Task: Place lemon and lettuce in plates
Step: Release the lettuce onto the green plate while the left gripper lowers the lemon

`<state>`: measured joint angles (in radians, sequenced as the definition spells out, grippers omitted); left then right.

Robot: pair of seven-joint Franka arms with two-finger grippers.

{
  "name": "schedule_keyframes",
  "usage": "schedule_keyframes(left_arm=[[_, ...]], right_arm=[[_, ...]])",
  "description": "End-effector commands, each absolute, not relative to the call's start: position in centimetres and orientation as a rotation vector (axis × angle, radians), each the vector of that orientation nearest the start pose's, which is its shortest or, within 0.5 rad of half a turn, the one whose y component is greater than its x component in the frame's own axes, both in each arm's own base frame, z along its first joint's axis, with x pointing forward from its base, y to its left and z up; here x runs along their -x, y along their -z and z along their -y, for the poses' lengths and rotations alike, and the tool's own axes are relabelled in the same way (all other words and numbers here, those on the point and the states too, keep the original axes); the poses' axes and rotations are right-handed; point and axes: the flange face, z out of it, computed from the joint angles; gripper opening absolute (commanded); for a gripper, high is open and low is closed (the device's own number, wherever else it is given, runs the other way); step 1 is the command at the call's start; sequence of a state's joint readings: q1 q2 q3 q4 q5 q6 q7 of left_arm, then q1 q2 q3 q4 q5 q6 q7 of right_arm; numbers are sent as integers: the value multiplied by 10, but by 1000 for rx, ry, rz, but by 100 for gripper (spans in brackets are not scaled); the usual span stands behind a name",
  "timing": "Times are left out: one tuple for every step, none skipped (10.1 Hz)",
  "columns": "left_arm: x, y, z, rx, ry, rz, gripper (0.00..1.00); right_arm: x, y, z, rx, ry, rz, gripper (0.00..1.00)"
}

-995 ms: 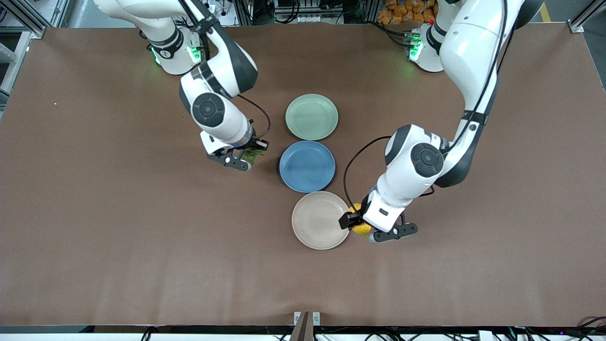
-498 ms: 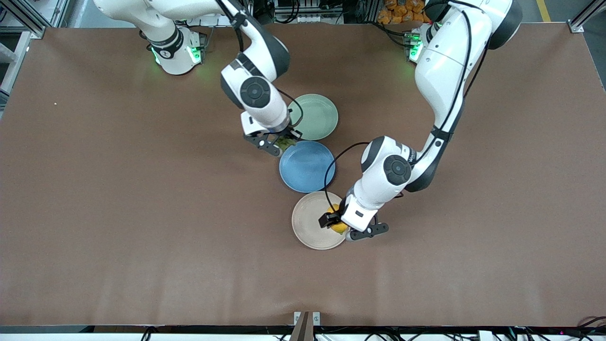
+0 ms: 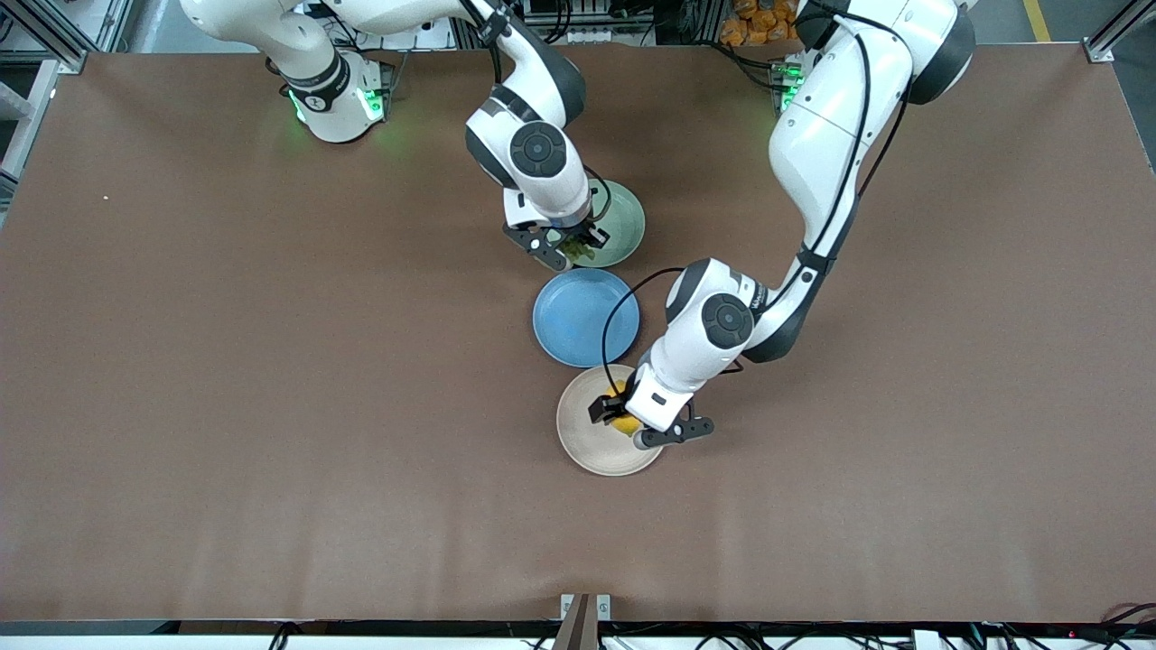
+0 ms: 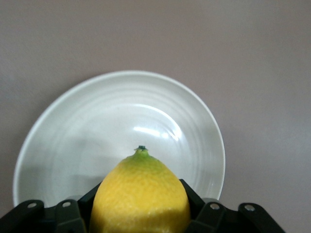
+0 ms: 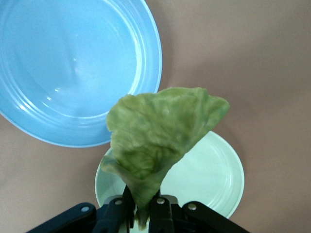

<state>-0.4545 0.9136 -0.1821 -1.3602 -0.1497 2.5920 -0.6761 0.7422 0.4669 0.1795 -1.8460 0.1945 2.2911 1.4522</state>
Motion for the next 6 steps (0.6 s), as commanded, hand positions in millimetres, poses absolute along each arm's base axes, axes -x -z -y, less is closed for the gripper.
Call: schedule_keyframes(left_arm=[[-636, -196, 430, 3490, 208, 434, 37], [-632, -194, 435, 3496, 213, 369, 38], [-630, -190, 435, 3494, 215, 302, 39], [-629, -186, 434, 3490, 213, 260, 39], [-629, -185, 434, 3490, 217, 225, 39], [-629, -185, 433, 3488, 225, 195, 39]], right_arm=[[-377, -276, -522, 2880, -335, -1048, 30], [-374, -274, -522, 2890, -340, -1046, 56], [-372, -275, -524, 2900, -331, -1031, 97], [-373, -275, -523, 2914, -313, -1018, 100], [-375, -276, -521, 2919, -300, -1011, 100], [-384, -276, -515, 2925, -274, -1009, 100]])
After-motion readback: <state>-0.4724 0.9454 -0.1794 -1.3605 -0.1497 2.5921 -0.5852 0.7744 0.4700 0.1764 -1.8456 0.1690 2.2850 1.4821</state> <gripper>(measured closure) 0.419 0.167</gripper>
